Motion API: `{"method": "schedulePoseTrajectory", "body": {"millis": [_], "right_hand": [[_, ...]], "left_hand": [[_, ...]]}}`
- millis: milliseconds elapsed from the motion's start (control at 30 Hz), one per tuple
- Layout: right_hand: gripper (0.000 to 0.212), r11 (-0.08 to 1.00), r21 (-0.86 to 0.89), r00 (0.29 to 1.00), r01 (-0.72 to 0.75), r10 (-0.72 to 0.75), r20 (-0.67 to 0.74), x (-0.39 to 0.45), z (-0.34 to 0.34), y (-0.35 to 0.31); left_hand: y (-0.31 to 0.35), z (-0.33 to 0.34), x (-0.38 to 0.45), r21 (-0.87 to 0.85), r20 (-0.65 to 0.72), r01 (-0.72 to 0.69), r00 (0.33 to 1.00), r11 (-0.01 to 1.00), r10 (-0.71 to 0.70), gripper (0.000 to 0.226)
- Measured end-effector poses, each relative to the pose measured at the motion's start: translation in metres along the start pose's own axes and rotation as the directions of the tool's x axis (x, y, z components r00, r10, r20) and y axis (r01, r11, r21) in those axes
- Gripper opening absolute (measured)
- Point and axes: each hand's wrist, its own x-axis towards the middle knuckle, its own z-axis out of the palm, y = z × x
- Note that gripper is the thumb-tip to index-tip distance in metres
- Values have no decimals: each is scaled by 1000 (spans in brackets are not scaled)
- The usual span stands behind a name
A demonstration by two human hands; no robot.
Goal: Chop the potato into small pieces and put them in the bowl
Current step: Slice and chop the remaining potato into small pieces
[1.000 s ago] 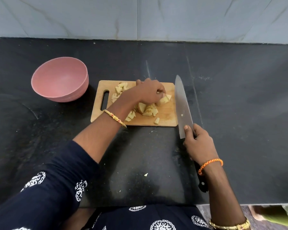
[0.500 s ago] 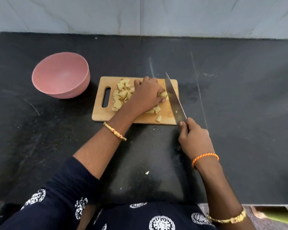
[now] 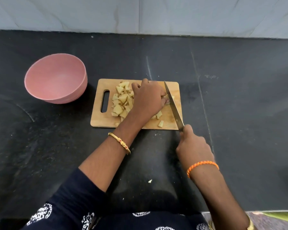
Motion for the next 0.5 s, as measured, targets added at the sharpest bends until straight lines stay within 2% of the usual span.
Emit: {"method": "schedulePoseTrajectory", "body": {"millis": [133, 300, 500], "right_hand": [[16, 998, 56, 1000, 10, -12, 26, -20, -7, 20], [22, 984, 172, 992, 39, -17, -126, -13, -15, 21], [23, 982, 159, 985, 101, -76, -156, 13, -6, 10]], "left_hand": [[-1, -3, 3, -26, 24, 9, 1000, 1000, -8, 28], [-6, -2, 3, -98, 36, 40, 999, 994, -36, 32], [-9, -2, 1, -109, 20, 3, 1000, 994, -1, 29]]}}
